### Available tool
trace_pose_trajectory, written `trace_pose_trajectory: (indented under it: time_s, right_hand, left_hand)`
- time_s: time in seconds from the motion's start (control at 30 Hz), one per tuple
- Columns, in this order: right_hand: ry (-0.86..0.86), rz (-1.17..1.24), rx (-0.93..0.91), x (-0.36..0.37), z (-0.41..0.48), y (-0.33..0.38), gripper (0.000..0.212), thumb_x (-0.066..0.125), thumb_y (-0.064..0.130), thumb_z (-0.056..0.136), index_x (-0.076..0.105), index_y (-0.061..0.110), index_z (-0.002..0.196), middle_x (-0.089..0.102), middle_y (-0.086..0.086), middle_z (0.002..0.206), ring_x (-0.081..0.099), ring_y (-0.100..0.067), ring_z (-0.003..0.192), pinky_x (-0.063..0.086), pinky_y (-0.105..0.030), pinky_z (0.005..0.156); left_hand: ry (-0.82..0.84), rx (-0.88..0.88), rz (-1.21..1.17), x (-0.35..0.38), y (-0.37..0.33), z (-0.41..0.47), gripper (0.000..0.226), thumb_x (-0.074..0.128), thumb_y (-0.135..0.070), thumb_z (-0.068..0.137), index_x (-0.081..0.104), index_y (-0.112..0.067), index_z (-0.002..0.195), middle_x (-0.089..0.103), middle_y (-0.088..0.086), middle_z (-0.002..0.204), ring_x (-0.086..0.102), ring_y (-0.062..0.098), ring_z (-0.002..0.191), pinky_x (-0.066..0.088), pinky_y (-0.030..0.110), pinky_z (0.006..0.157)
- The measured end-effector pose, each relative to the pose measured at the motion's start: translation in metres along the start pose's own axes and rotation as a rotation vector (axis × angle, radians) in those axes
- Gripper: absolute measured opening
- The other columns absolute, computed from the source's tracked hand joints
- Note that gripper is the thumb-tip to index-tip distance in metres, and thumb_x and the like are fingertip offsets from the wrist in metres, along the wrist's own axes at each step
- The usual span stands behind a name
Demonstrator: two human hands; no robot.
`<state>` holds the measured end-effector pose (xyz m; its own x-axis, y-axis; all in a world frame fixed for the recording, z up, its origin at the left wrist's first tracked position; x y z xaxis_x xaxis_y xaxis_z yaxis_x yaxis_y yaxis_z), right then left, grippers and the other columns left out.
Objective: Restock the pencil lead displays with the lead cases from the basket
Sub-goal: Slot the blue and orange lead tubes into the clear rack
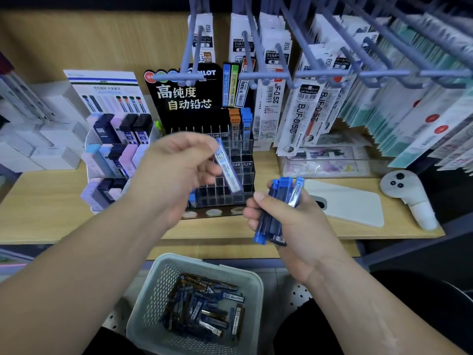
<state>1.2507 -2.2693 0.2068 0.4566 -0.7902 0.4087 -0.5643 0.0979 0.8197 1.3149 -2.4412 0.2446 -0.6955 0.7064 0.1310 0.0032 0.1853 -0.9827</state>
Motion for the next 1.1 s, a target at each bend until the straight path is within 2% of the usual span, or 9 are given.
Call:
trace_pose_trajectory:
  time_s: [0.1,0.23,0.37,0.6,0.73,0.83,0.97,1.1]
  right_hand:
    - [-0.057,-0.030,0.006,-0.003,0.001,0.001,0.027,0.073,0.007,0.089,0.059,0.005,0.113,0.075,-0.012,0.084,0.074,-0.021,0.073,0.062,-0.031,0.065]
    - [-0.081,-0.043,0.005,-0.002,0.002,0.001,0.025,0.073,0.006,0.090,0.059,0.005,0.111,0.073,-0.012,0.082,0.073,-0.020,0.070,0.062,-0.033,0.069]
    - [-0.091,-0.044,0.012,0.000,0.002,-0.001,0.023,0.074,0.007,0.089,0.059,0.006,0.107,0.075,-0.012,0.081,0.073,-0.021,0.069,0.062,-0.036,0.071]
    - [-0.091,-0.025,0.011,-0.001,-0.001,0.001,0.021,0.074,0.005,0.090,0.058,0.011,0.102,0.074,-0.012,0.081,0.072,-0.020,0.068,0.062,-0.030,0.066]
    - [-0.087,-0.012,0.008,-0.002,-0.001,0.003,0.021,0.074,0.005,0.089,0.058,0.011,0.102,0.074,-0.012,0.081,0.072,-0.020,0.068,0.062,-0.030,0.065]
    - [-0.074,-0.002,0.010,-0.002,-0.001,0.004,0.022,0.074,0.006,0.089,0.058,0.011,0.103,0.074,-0.012,0.081,0.072,-0.020,0.070,0.062,-0.030,0.066]
    - [-0.044,0.007,0.005,-0.001,-0.001,0.004,0.025,0.075,0.007,0.088,0.058,0.010,0.107,0.075,-0.011,0.083,0.072,-0.020,0.070,0.059,-0.028,0.064]
    - [-0.014,0.005,0.004,0.001,-0.001,0.004,0.030,0.077,0.007,0.087,0.057,0.011,0.108,0.074,-0.010,0.082,0.071,-0.020,0.069,0.058,-0.029,0.065]
  left_hand:
    - [-0.066,0.233,0.097,-0.001,-0.015,0.014,0.011,0.064,-0.003,0.093,0.067,-0.013,0.089,0.071,0.006,0.074,0.071,0.022,0.070,0.059,0.029,0.066]
    - [-0.062,0.387,0.219,0.012,-0.021,0.034,0.015,0.062,-0.001,0.095,0.064,-0.015,0.090,0.068,0.003,0.077,0.074,0.023,0.075,0.060,0.031,0.069]
    - [-0.056,0.412,0.291,0.027,-0.018,0.057,0.020,0.061,0.000,0.095,0.063,-0.018,0.088,0.067,0.003,0.079,0.074,0.019,0.073,0.060,0.030,0.068]
    - [-0.012,0.413,0.538,0.038,-0.007,0.076,0.024,0.062,-0.003,0.095,0.062,-0.024,0.084,0.065,0.002,0.078,0.072,0.012,0.069,0.058,0.024,0.066]
    - [-0.059,0.640,0.843,0.042,-0.007,0.078,0.002,0.075,-0.014,0.086,0.075,-0.015,0.088,0.065,-0.001,0.089,0.062,0.012,0.076,0.050,0.021,0.077]
    - [-0.060,0.721,0.978,0.043,-0.005,0.080,0.008,0.078,-0.015,0.083,0.078,-0.010,0.089,0.065,0.004,0.094,0.060,0.015,0.087,0.049,0.025,0.082]
    - [-0.052,0.756,1.073,0.042,-0.004,0.081,0.012,0.077,-0.016,0.083,0.076,-0.011,0.094,0.062,0.001,0.090,0.059,0.015,0.080,0.053,0.035,0.078]
    - [-0.065,0.727,1.122,0.041,-0.009,0.065,0.020,0.073,-0.028,0.087,0.071,-0.019,0.104,0.054,-0.007,0.084,0.049,0.010,0.075,0.046,0.028,0.072]
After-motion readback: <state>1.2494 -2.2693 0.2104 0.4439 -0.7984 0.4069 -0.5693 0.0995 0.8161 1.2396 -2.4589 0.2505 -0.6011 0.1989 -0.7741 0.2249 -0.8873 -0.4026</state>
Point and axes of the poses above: each hand's wrist, its own z-axis towards the middle knuckle, its own x-axis out of the palm, y = z × x, the point moved 3 cm from there along z, towards the middle knuckle
